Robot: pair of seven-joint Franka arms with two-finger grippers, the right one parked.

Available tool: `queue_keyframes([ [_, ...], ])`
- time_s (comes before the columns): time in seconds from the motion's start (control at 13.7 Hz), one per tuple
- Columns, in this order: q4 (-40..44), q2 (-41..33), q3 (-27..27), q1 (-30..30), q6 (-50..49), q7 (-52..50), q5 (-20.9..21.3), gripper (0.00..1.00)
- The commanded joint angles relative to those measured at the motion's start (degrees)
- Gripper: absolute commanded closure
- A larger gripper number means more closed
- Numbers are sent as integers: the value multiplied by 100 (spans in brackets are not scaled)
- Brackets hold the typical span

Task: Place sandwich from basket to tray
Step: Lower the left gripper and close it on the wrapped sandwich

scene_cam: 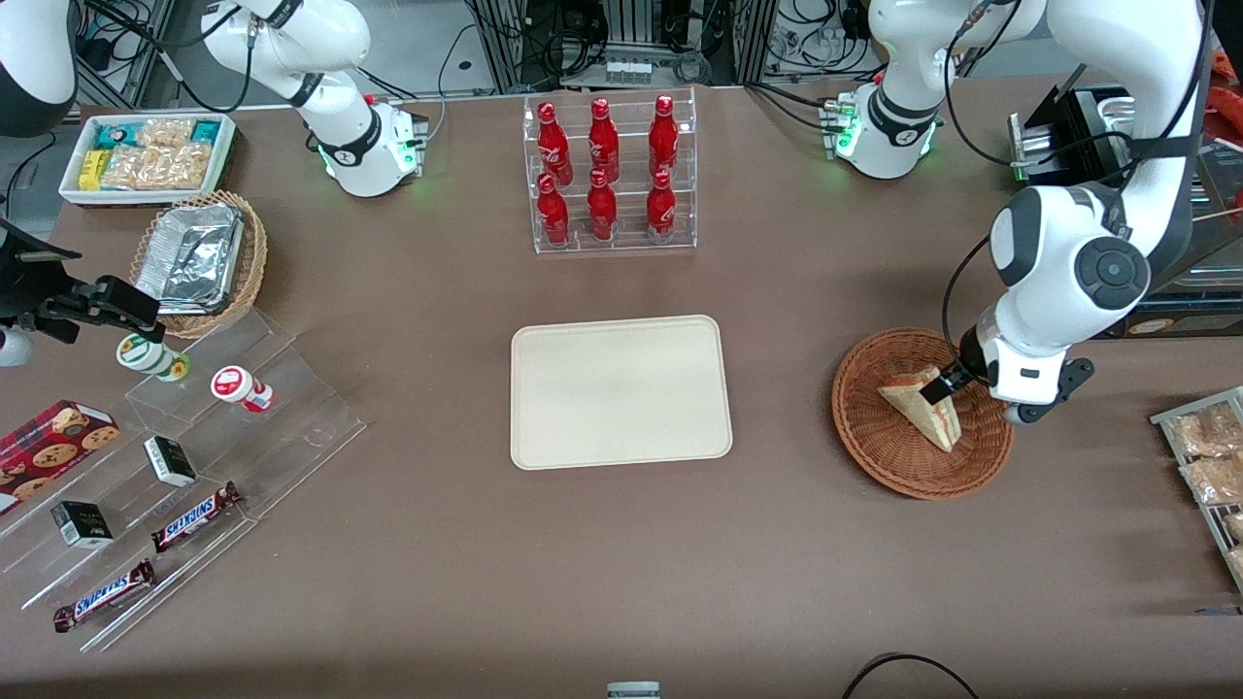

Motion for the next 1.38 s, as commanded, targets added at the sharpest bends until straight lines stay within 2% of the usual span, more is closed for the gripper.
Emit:
queue_keyframes([
  [0.0,-18,98,14,-29,158,-230,-31,0],
  [0.73,0,731,14,-20,457,-485,-57,2],
  [0.8,0,732,14,-20,457,-485,-57,16],
  [0.95,0,767,14,-11,466,-494,-57,73],
  [1.02,-18,775,14,-11,510,-494,-57,92],
  [1.09,-27,775,14,-2,510,-503,-57,100],
  [1.31,-9,662,14,-2,353,-477,-57,100],
])
